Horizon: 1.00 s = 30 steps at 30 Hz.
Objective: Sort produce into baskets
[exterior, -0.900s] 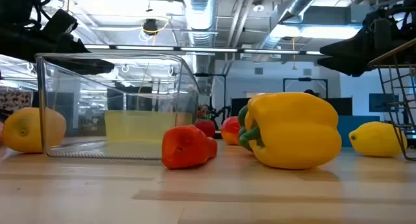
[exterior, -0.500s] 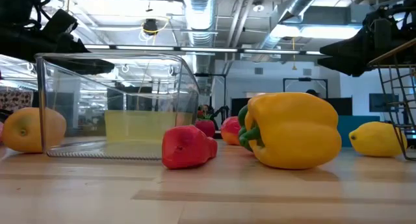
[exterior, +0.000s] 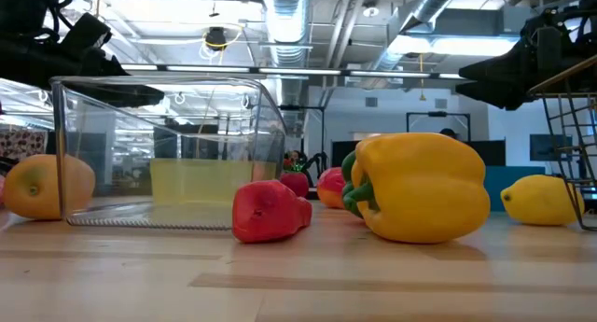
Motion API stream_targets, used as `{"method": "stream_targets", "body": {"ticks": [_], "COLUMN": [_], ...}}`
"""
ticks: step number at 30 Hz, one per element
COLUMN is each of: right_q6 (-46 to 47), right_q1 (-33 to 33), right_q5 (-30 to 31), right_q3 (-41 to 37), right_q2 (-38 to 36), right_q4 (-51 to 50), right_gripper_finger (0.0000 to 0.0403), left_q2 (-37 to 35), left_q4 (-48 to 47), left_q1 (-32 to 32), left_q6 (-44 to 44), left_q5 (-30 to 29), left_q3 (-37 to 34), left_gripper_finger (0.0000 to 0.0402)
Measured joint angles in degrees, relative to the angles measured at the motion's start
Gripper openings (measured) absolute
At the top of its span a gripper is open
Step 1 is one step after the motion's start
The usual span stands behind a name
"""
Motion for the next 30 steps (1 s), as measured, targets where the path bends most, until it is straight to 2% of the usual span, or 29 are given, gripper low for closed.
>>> {"method": "stream_targets", "body": {"ticks": [30], "right_q6": [0.00], "right_q1": [-0.01], "right_q5": [0.00], "right_q3": [0.00], "right_q2": [0.00], "right_q4": [0.56], "right_gripper_finger": [0.0382], "left_q2": [0.00], "left_q4": [0.02], "left_q1": [0.01], "left_q6": [0.36], "left_q5": [0.00], "left_q3": [0.00], "left_gripper_finger": [0.0388]}}
